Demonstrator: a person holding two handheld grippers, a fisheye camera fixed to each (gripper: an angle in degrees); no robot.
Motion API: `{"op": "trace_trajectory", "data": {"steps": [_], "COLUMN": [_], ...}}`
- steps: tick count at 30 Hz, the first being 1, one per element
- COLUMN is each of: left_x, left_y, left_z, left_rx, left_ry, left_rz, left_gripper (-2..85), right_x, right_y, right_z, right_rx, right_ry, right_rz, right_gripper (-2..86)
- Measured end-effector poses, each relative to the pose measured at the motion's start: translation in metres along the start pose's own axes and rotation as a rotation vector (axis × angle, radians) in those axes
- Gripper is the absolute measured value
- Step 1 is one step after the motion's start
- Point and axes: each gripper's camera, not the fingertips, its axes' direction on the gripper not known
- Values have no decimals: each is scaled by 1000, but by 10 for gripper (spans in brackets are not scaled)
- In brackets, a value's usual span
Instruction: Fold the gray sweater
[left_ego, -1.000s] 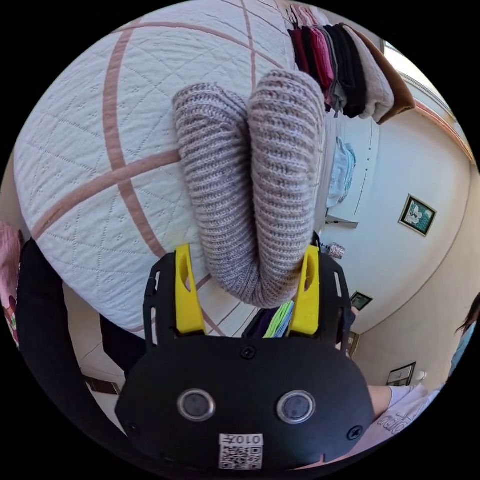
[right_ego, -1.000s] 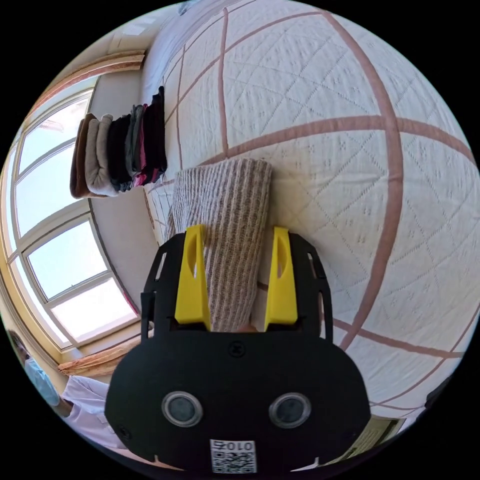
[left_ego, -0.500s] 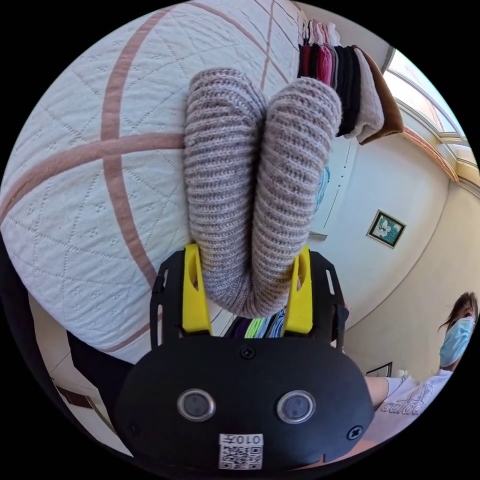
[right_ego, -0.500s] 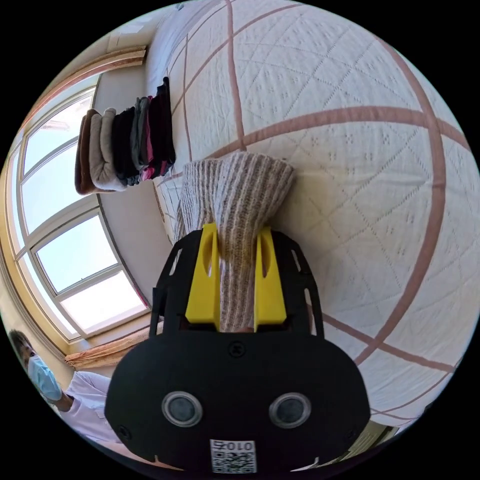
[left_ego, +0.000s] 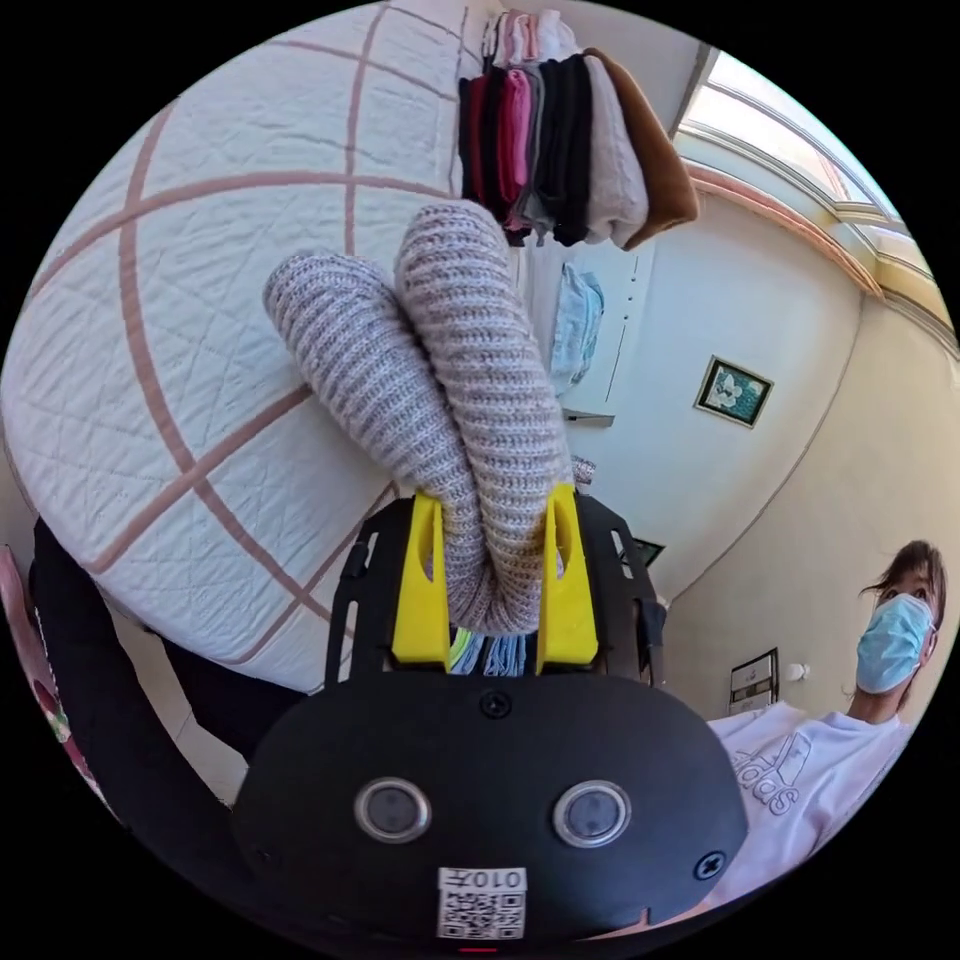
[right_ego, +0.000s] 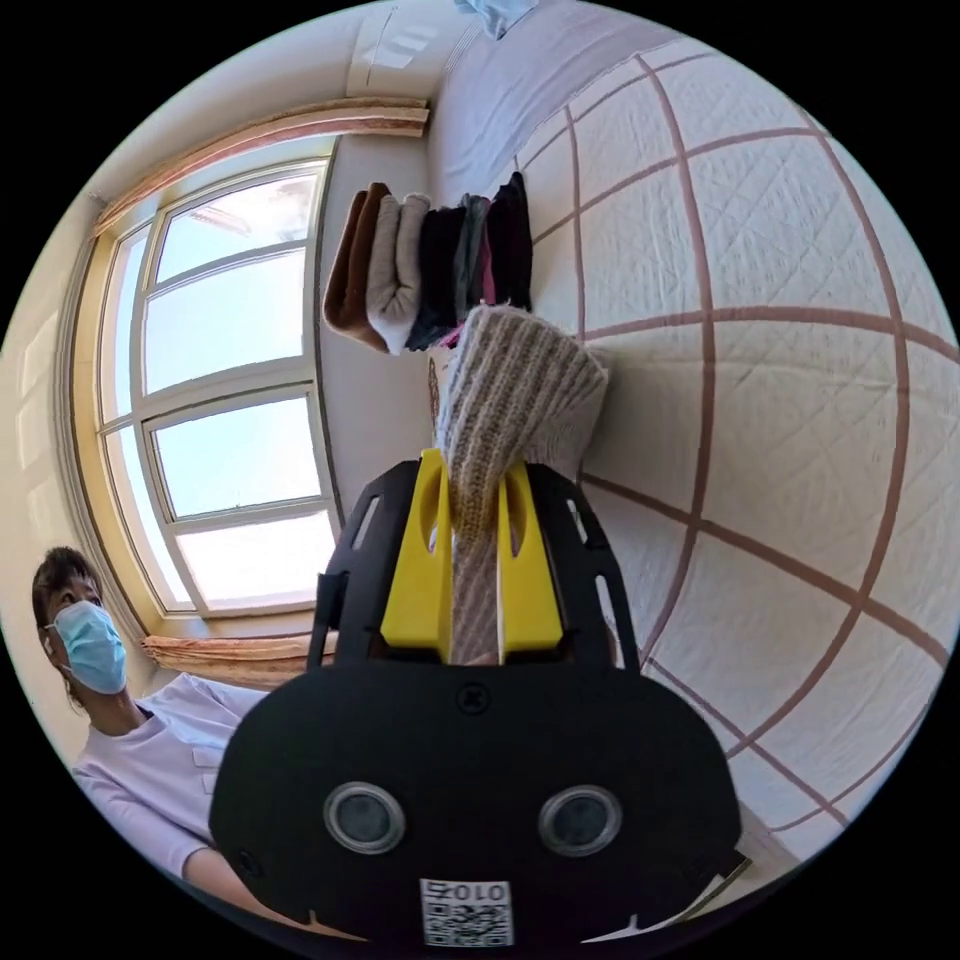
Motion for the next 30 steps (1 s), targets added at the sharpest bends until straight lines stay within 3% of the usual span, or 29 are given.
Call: {"op": "trace_trajectory", "data": {"steps": [10,17,24,30], "left_x": [152,149,143,201], "left_y": [34,55,-72,-235], "left_z": [-112,-180,-277,-394], "left_rx": [66,190,229,324], "left_ry": [23,81,70,2], "left_rz": [190,54,38,263], "left_gripper": [163,164,167,166], "right_x": [-140,-194,-235,-333], "right_y": [7,-13,-91,-191], "right_z": [58,169,337,512], "right_rx": [-99,-274,-326,-335], "right_ry": [-125,-27,-28,-176], "right_rz": [-190,-149,-74,-302], "right_gripper": [66,73,79,75]}}
